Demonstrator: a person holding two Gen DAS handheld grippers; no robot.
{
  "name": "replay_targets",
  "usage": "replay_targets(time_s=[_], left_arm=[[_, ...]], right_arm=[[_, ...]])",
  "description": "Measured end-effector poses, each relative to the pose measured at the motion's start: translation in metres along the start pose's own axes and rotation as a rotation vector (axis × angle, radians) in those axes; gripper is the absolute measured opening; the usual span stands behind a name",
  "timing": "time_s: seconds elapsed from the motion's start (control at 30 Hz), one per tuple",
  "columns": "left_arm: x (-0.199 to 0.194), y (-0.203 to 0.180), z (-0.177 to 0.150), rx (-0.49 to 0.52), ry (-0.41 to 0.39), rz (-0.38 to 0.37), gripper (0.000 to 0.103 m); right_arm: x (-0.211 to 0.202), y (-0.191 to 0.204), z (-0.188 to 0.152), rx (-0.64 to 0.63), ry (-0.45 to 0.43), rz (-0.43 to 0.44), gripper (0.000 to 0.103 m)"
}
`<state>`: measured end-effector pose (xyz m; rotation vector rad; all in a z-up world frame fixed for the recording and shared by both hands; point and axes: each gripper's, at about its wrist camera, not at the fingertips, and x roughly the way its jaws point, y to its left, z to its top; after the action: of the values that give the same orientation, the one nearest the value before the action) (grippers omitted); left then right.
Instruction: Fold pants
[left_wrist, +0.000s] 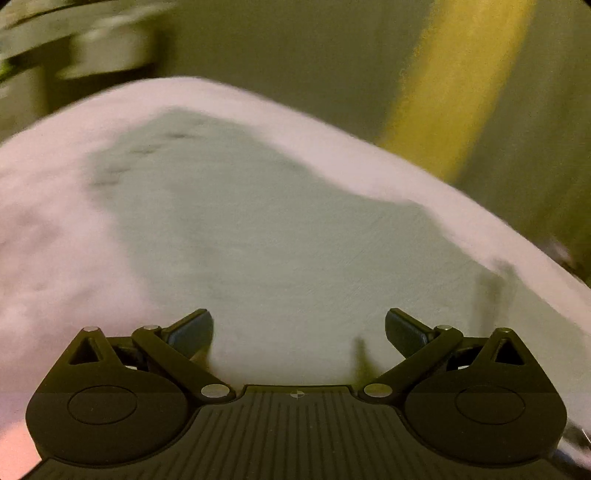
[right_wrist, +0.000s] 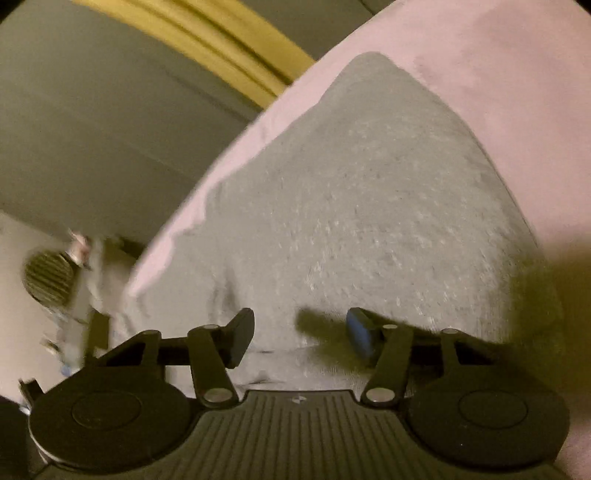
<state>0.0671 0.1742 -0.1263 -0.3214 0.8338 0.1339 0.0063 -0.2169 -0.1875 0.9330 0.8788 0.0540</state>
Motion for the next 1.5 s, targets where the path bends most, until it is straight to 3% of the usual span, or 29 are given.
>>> replay_targets(time_s=[0.1,0.2,0.27,0.4,0.5,0.67,0.77,0.87,0.93,1.0,1.07,1.1,1.23,1.5], left_arm=[[0.013,-0.059,-0.009,0.185,0.1,-0.153,0.103],[0.032,-0.105,-0.017,0.316,0.15,-0.174,0.103],[0.046,-0.123,-0.015,0.349,0.159,-0.18,0.103],[0.078,-0.138,0.002,0.294,0.189,-0.255,0.103],[0.11,-0.149,0.01,0.271,0.233,-0.205,0.103],[0.127,-0.158,0.017,0.3,0.251,-0.245,0.103],[0.12,-0.158,0.016,0.294,0.255,-0.337,0.103],[0.123,-0.157,0.016,0.278,0.283,-0.399,0.093],[0.132,-0.159,0.015,0.288,0.308,-0.367,0.088],[0.138,-0.156,0.018,0.269,0.318,-0.38,0.087],[0.138,-0.154,0.024,0.241,0.306,-0.392,0.062],[0.14,-0.156,0.026,0.25,0.313,-0.391,0.033],[0.139,-0.162,0.026,0.275,0.315,-0.363,0.023],[0.131,-0.167,0.022,0.284,0.277,-0.346,0.021]], right_arm=[[-0.009,0.002,0.001,-0.014,-0.018,-0.015,0.058],[-0.023,0.017,-0.003,-0.174,-0.086,-0.108,0.07],[-0.029,0.017,-0.005,-0.27,-0.137,-0.171,0.073],[-0.035,0.006,-0.001,-0.312,-0.162,-0.207,0.073],[-0.031,-0.002,0.004,-0.251,-0.165,-0.161,0.078],[-0.042,-0.02,0.013,-0.204,-0.159,-0.115,0.083],[-0.044,-0.027,0.018,-0.199,-0.159,-0.106,0.085],[-0.045,-0.027,0.018,-0.205,-0.159,-0.104,0.086],[-0.045,-0.027,0.017,-0.209,-0.159,-0.106,0.087],[-0.045,-0.026,0.017,-0.212,-0.16,-0.109,0.087],[-0.045,-0.025,0.016,-0.218,-0.161,-0.114,0.088],[-0.044,-0.025,0.016,-0.221,-0.162,-0.117,0.088],[-0.044,-0.021,0.014,-0.244,-0.161,-0.134,0.088],[-0.039,-0.017,0.012,-0.28,-0.16,-0.153,0.091]])
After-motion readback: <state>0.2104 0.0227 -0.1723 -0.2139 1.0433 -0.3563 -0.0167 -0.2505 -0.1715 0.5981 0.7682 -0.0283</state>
